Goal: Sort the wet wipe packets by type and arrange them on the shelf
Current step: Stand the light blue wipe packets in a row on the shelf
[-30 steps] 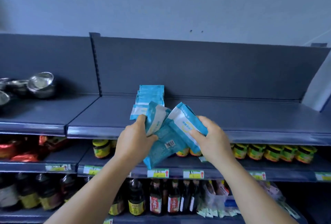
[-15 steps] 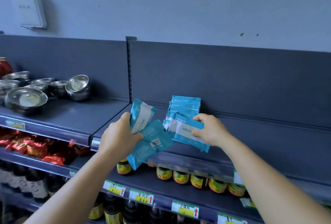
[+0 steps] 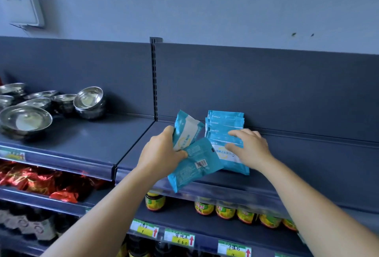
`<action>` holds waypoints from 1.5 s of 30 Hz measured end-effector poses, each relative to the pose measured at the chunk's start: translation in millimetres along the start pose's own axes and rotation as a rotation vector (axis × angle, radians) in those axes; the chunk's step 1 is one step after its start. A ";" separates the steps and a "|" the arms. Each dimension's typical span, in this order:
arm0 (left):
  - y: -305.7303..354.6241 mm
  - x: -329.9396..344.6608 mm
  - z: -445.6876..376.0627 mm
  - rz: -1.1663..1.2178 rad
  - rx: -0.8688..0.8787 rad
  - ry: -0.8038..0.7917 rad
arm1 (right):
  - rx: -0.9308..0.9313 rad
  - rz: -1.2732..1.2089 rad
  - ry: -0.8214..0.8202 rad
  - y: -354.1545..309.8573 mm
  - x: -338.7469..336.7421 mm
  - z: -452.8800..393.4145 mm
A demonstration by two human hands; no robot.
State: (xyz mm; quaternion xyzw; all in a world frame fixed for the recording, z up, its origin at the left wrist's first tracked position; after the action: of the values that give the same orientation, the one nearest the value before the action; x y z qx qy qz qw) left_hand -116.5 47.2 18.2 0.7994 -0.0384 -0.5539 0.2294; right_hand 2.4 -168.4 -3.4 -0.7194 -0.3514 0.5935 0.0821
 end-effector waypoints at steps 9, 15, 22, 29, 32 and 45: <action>43.2 16.0 -25.8 0.019 0.259 -0.148 | 0.152 -0.489 0.005 -6.9 -8.0 37.8; 55.2 37.5 -43.8 -0.134 0.440 -0.433 | 0.399 -0.476 0.218 44.6 -39.0 57.6; 72.7 75.7 -41.4 -0.317 0.575 -0.654 | 0.489 -0.494 0.309 62.3 -44.1 72.4; 74.4 90.1 -46.1 -0.512 0.511 -0.091 | 0.442 -0.597 0.347 45.9 -37.1 70.1; 68.5 91.5 -39.3 -0.365 0.448 -0.033 | 0.380 -0.665 0.346 38.2 -36.1 69.6; 47.8 57.1 -8.8 0.145 0.410 -0.133 | 0.044 -0.608 0.173 18.6 -20.1 65.5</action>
State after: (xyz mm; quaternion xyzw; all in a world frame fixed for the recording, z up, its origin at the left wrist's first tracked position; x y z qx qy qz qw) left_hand -77.4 -10.5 -9.4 0.7862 -0.2227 -0.5680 0.0985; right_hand -50.7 -213.9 -15.9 -0.6272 -0.5291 0.4859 0.3010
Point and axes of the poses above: each hand's wrist, its own z-axis away from the middle knuckle, its own x-axis out of the palm, y = z × x, the point moved 2 cm from there along -z, towards the middle knuckle, and after that the axes turned 11 degrees about -z, right-handed, at the moved point
